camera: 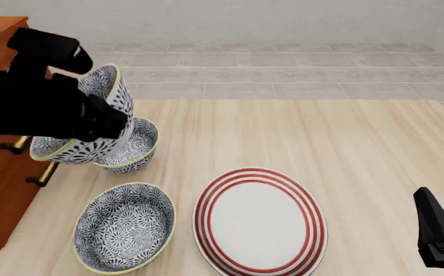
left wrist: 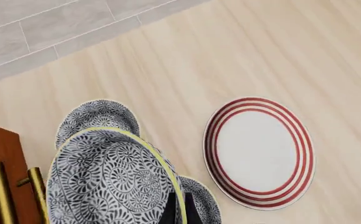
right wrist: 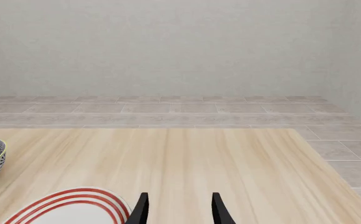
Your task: Put the bowl at the front on the plate.
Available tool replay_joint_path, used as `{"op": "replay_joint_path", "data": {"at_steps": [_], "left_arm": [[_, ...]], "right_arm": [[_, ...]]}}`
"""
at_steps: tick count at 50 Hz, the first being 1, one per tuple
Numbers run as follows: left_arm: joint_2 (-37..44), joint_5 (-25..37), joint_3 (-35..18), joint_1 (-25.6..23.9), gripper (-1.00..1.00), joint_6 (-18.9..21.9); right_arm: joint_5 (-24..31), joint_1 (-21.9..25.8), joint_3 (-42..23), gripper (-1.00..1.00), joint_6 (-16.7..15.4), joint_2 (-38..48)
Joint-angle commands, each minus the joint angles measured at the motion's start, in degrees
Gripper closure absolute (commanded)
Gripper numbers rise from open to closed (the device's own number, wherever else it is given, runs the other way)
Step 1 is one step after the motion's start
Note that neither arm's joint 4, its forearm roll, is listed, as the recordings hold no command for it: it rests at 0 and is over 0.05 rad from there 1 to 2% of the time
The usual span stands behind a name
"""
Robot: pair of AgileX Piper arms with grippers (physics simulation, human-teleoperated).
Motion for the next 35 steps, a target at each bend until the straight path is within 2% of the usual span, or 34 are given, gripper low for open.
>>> {"op": "replay_joint_path", "data": {"at_steps": [1, 4, 9, 13, 15, 18, 24, 29, 35], "left_arm": [[5.9, -3.4, -1.0, -6.0, 1.00, 2.3], [7.1, -4.0, -1.5, -6.9, 1.00, 2.6], [8.8, -4.7, -3.0, -11.4, 1.00, 4.2], [9.2, -6.2, -2.5, -12.8, 1.00, 6.4], [10.3, -6.6, -2.1, -14.0, 1.00, 6.2], [10.7, -7.4, -2.1, -14.0, 1.00, 8.3], [11.6, -7.2, -2.9, -13.5, 1.00, 9.8], [14.7, -8.7, -2.6, -15.4, 1.00, 12.4], [18.1, -9.0, -5.0, -18.5, 1.00, 12.6]], "right_arm": [[0.0, 0.0, 0.0, -1.00, 0.0, 0.0], [0.0, 0.0, 0.0, -1.00, 0.0, 0.0], [0.0, 0.0, 0.0, -1.00, 0.0, 0.0], [0.0, 0.0, 0.0, -1.00, 0.0, 0.0], [0.0, 0.0, 0.0, -1.00, 0.0, 0.0], [0.0, 0.0, 0.0, -1.00, 0.0, 0.0], [0.0, 0.0, 0.0, -1.00, 0.0, 0.0], [0.0, 0.0, 0.0, -1.00, 0.0, 0.0], [0.0, 0.0, 0.0, -1.00, 0.0, 0.0]]}}
